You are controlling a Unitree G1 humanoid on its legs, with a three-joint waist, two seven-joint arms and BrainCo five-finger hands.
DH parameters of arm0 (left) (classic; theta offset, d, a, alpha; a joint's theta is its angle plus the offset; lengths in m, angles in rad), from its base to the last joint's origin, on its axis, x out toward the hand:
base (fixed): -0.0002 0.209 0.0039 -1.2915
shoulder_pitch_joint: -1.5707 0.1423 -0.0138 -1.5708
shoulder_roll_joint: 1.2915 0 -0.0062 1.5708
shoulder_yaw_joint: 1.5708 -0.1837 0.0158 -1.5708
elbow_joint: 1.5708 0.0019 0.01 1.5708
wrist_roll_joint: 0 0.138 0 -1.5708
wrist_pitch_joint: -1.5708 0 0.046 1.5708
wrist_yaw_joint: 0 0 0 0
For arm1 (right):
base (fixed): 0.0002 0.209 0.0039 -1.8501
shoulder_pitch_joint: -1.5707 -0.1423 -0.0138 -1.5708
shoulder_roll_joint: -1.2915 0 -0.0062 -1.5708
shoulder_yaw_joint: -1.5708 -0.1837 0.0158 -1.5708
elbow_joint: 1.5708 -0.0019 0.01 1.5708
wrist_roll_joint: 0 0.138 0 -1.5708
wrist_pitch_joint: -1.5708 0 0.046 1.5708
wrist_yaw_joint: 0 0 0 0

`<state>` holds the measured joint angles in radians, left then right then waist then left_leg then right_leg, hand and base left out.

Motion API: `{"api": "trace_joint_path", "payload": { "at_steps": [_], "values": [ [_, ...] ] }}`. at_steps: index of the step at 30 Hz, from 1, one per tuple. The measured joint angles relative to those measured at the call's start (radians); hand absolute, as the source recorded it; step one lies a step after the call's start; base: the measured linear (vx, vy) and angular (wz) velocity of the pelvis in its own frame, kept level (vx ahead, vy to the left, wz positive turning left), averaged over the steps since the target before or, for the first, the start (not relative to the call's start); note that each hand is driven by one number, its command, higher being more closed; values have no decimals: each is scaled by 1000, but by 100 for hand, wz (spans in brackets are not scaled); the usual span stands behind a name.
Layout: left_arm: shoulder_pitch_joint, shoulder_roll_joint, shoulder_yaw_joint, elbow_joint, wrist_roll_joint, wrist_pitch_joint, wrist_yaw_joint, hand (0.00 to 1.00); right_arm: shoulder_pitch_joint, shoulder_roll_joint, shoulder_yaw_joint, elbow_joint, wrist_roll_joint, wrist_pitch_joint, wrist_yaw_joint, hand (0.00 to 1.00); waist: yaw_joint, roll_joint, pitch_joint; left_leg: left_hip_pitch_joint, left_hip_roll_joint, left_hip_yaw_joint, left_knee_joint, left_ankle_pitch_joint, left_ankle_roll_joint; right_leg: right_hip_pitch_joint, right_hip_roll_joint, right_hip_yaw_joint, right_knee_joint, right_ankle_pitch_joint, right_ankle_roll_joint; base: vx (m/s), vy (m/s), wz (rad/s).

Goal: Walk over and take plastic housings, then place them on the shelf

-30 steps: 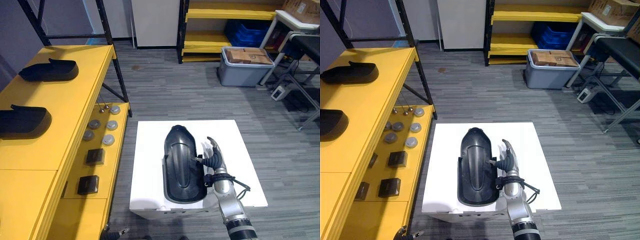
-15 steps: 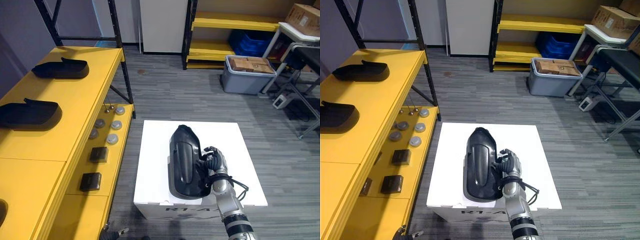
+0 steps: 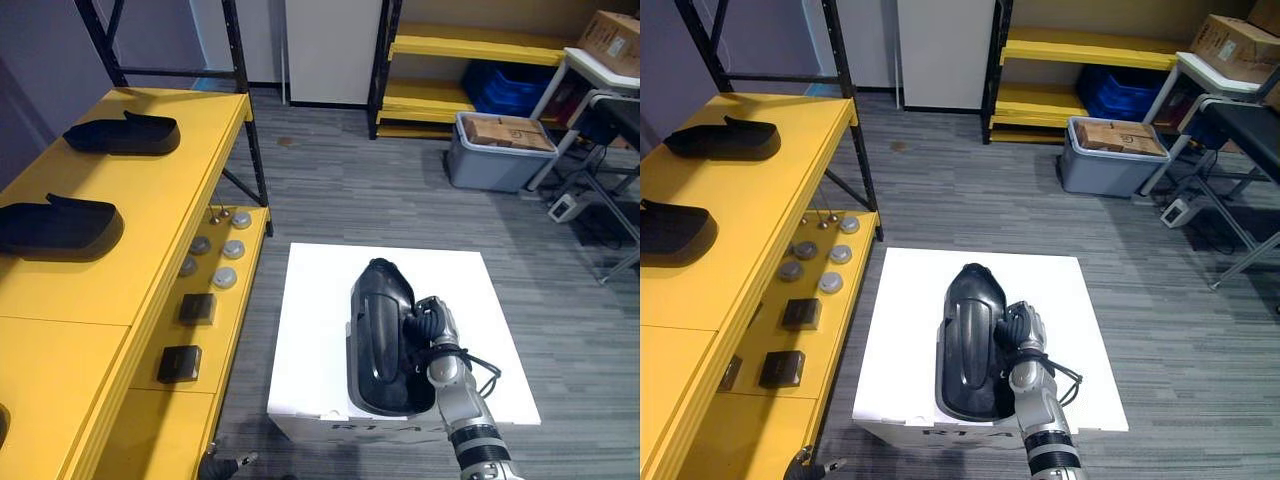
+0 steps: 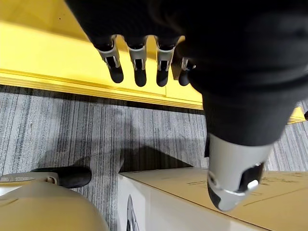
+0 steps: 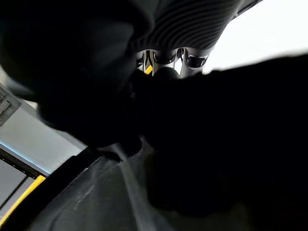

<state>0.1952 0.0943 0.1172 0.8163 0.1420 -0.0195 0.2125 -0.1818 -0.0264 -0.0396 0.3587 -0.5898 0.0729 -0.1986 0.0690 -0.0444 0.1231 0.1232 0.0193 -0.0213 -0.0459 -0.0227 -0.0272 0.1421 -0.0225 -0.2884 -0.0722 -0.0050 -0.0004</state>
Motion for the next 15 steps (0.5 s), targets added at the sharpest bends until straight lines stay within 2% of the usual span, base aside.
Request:
{"api": "trace_joint_path", "payload": {
  "at_steps": [5,10,14,15],
  "values": [
    [16,-18,5,-90,-3,-3,18,0,34,18,4,-133,33,-7,-28,100,0,1,1,1,0,10,8,-3,-8,-5,-4,7,15,-2,3,-11,17,-4],
    [52,-81,33,-349,-29,-8,49,0,77,22,18,-278,68,-23,-70,100,-1,2,2,-2,-1,16,13,-4,-8,-9,-5,13,21,-3,2,-15,12,-3],
    [71,-104,72,-604,-42,-24,87,0,89,23,24,-358,78,-51,-98,100,-2,3,2,-1,0,16,19,-4,-8,-9,-5,14,24,-5,-1,0,0,0],
    [73,-105,74,-622,-42,-26,90,0,89,23,24,-364,80,-52,-98,100,-2,3,2,-1,0,16,19,-4,-7,-9,-5,14,24,-5,-1,0,0,0]
  ]
}}
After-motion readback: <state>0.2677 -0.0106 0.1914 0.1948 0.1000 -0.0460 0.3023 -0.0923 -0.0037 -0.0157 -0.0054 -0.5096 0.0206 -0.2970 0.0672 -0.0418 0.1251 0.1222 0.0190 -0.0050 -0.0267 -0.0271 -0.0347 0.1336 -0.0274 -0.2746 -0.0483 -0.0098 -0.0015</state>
